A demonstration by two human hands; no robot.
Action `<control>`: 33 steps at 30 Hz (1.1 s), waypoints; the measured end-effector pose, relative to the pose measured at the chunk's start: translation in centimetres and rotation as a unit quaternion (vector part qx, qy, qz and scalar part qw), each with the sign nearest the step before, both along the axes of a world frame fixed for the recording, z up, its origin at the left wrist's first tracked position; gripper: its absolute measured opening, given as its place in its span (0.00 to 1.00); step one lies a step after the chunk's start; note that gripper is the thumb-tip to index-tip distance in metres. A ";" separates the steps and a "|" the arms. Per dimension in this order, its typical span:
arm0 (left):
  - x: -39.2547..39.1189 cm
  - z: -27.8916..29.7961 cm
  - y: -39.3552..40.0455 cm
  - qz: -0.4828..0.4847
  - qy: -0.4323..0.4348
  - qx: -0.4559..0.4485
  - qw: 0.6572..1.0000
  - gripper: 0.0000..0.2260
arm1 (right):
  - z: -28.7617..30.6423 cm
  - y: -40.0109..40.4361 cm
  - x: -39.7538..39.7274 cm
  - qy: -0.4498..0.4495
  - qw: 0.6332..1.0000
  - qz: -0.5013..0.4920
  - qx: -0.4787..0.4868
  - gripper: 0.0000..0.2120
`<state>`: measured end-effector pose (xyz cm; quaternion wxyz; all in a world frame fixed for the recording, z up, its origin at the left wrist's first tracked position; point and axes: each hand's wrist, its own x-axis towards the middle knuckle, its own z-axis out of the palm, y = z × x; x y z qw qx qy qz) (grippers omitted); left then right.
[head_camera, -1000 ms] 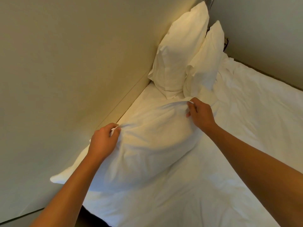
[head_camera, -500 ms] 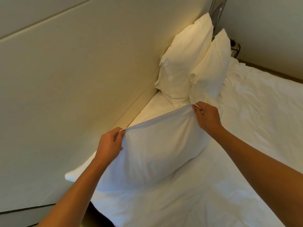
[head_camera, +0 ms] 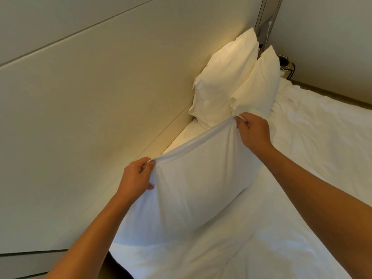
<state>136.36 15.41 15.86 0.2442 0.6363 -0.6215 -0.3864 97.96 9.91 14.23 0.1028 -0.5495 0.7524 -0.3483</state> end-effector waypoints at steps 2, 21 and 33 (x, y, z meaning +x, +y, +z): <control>0.1 -1.3 0.5 -0.007 -0.005 0.023 1.000 0.11 | -1.4 -0.3 0.2 0.004 0.999 0.017 0.029 0.17; 5.3 -1.2 -10.6 0.066 -0.053 -0.049 0.995 0.18 | 0.4 -14.6 7.9 0.009 0.999 0.026 0.026 0.18; 6.8 -4.6 -11.9 0.058 -0.154 -0.105 0.981 0.24 | -4.7 -18.1 17.9 0.057 0.971 0.214 0.087 0.25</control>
